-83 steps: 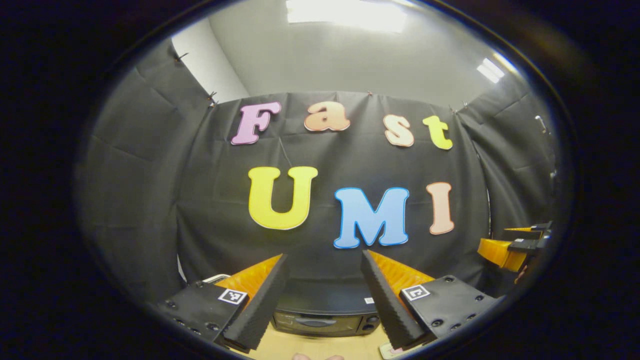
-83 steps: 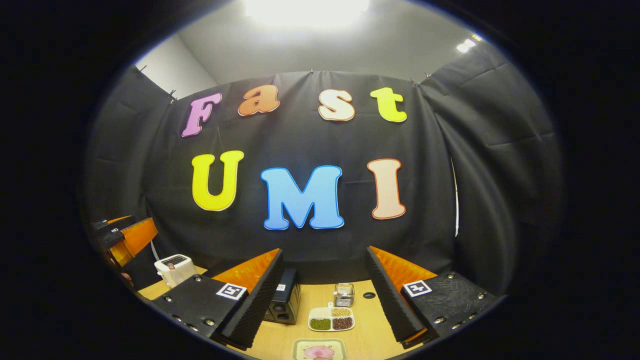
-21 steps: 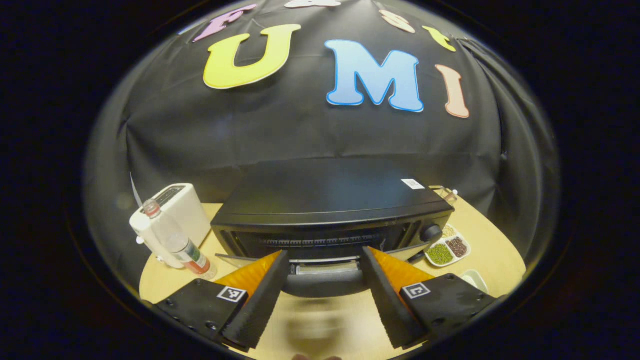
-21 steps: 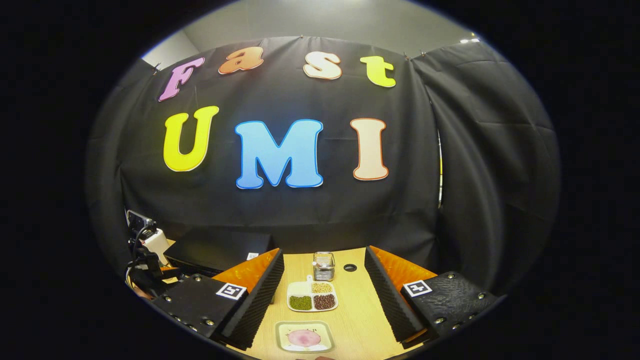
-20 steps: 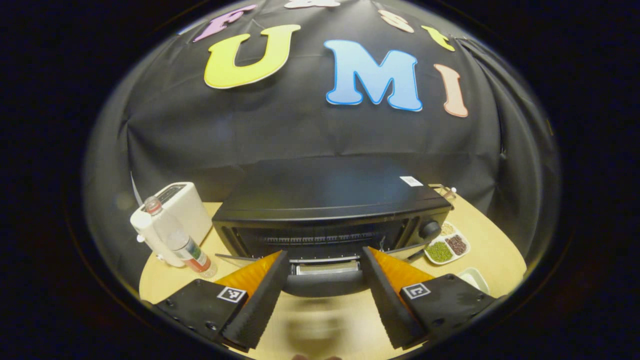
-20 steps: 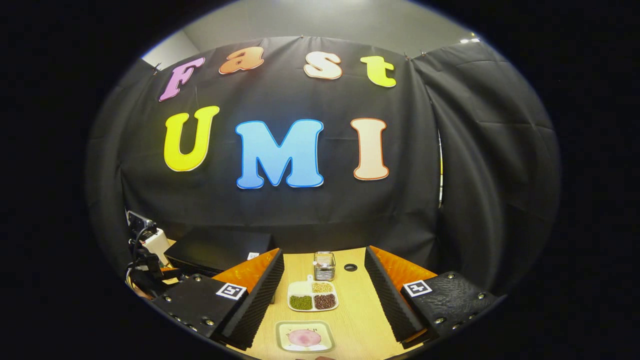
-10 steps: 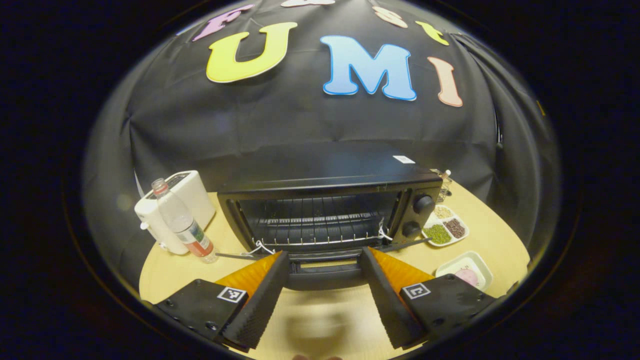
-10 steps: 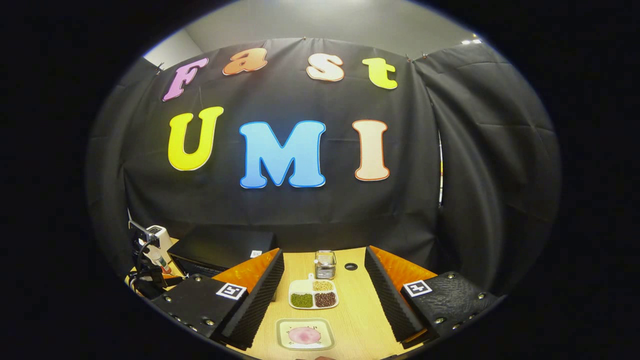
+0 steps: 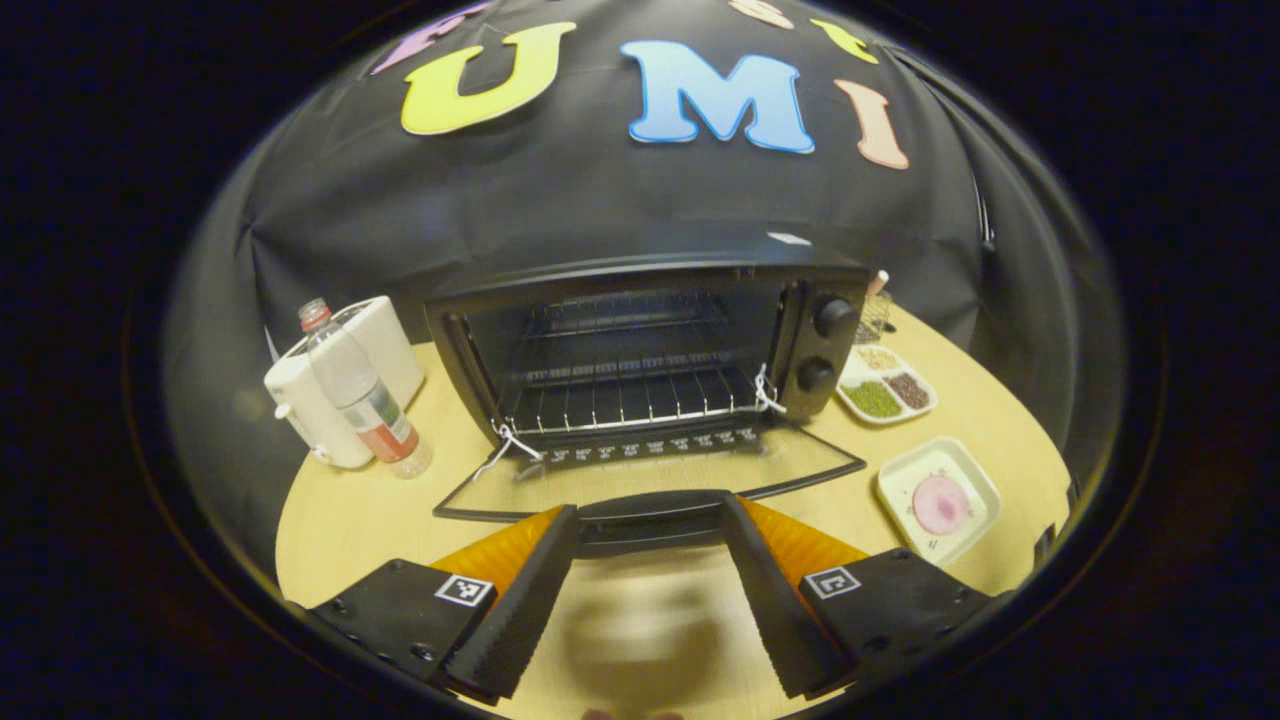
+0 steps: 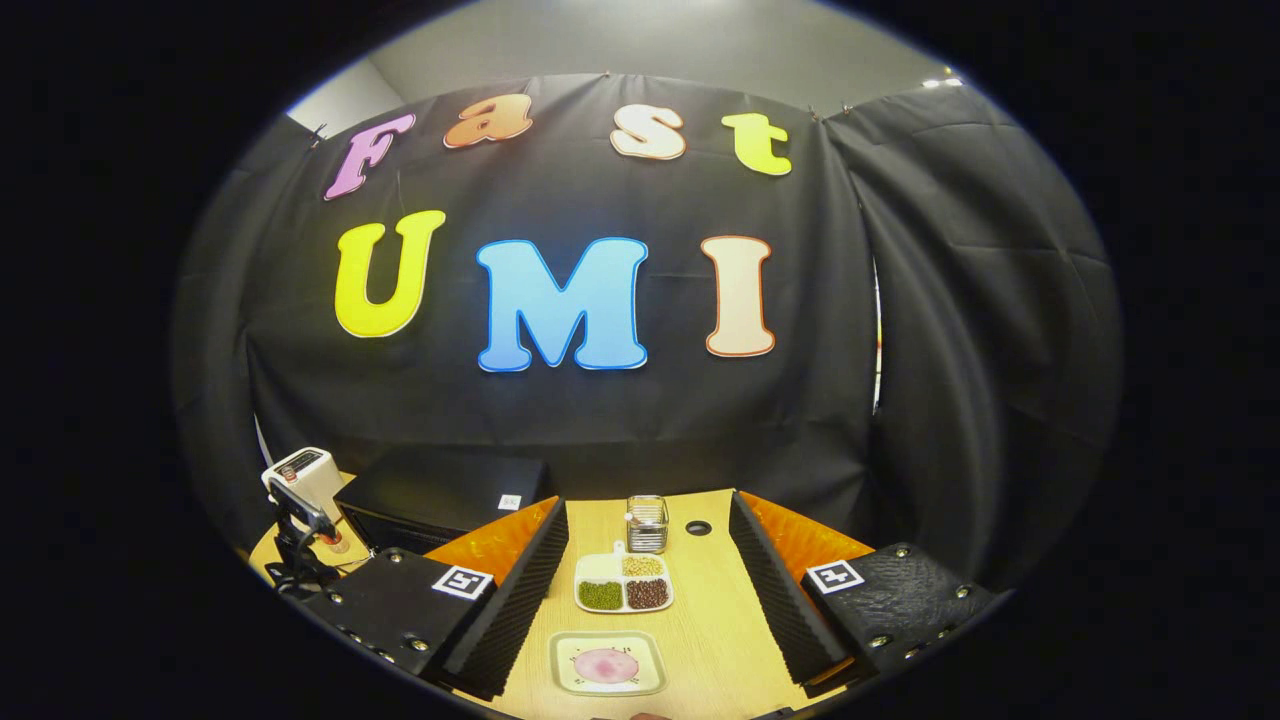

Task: Open the electric oven with the left hand, put the food in, and close the electric oven.

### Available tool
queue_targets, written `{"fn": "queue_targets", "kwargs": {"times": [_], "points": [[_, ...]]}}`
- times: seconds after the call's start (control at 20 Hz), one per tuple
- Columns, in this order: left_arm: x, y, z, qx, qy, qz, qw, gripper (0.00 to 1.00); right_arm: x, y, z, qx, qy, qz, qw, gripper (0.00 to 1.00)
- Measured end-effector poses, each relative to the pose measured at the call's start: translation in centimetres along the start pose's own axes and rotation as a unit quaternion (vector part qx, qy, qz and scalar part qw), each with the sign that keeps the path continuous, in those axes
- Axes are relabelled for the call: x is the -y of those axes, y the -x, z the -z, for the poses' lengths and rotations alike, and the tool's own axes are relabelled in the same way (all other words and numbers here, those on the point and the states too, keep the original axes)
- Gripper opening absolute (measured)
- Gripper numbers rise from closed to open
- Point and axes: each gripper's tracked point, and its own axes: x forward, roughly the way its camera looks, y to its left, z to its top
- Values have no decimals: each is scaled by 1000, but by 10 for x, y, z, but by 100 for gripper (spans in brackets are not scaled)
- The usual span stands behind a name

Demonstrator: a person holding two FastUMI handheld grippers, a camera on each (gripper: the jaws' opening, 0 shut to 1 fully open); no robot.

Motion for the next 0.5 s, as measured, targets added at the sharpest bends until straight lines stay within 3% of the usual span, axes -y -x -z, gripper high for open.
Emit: {"fn": "queue_targets", "kwargs": {"times": [0.25,0.5], "points": [[-1,1,-2,-3,1,8,1000,97,-4,1,2,-2,13,-6,1000,98],[-6,43,-82,97,24,6,995,100,-3,-7,19,-33,5,-26,999,98]]}}
